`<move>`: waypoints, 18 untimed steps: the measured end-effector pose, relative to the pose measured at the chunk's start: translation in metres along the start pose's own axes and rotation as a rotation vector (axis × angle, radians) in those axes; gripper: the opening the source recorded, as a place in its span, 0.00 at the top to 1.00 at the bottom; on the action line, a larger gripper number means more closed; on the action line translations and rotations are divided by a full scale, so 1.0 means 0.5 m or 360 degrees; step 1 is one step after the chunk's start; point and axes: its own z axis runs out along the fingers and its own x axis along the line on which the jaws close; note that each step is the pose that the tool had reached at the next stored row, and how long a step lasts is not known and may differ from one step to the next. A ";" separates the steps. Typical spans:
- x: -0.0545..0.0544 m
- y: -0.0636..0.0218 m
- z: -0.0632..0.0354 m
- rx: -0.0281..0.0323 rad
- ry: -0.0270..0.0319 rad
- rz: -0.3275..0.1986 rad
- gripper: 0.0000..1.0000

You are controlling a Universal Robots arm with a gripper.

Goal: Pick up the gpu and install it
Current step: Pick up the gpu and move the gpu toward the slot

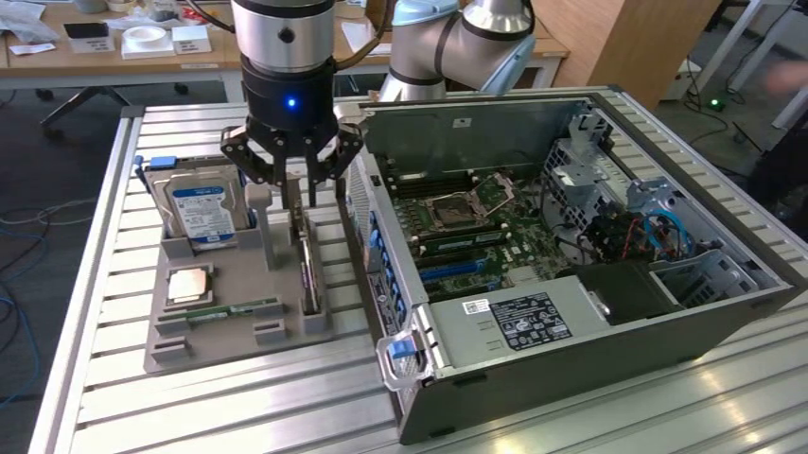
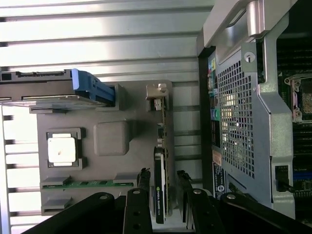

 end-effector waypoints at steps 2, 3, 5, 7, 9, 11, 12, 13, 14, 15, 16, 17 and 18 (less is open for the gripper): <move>0.000 0.000 0.003 -0.00006 -0.00005 0.0000 0.64; 0.000 0.000 0.004 -0.00002 -0.00001 0.0000 0.64; 0.000 0.000 0.008 -0.00002 -0.00001 0.0000 0.64; 0.000 -0.001 0.010 -0.00001 -0.00001 0.0000 0.64; 0.000 -0.001 0.012 0.00000 0.00000 0.0000 0.64; 0.000 -0.001 0.014 -0.00001 -0.00001 0.0000 0.64; 0.000 -0.001 0.015 -0.00001 -0.00001 0.0000 0.64; 0.000 -0.001 0.016 -0.00001 -0.00001 0.0000 0.64; 0.000 -0.001 0.017 -0.00001 -0.00001 0.0000 0.64; 0.000 -0.001 0.018 -0.00001 0.00000 0.0000 0.64; 0.000 -0.003 0.019 0.00001 0.00000 0.0000 0.64; 0.000 -0.004 0.019 -0.00001 0.00000 0.0000 0.64; -0.001 -0.007 0.019 -0.00002 0.00000 0.0000 0.64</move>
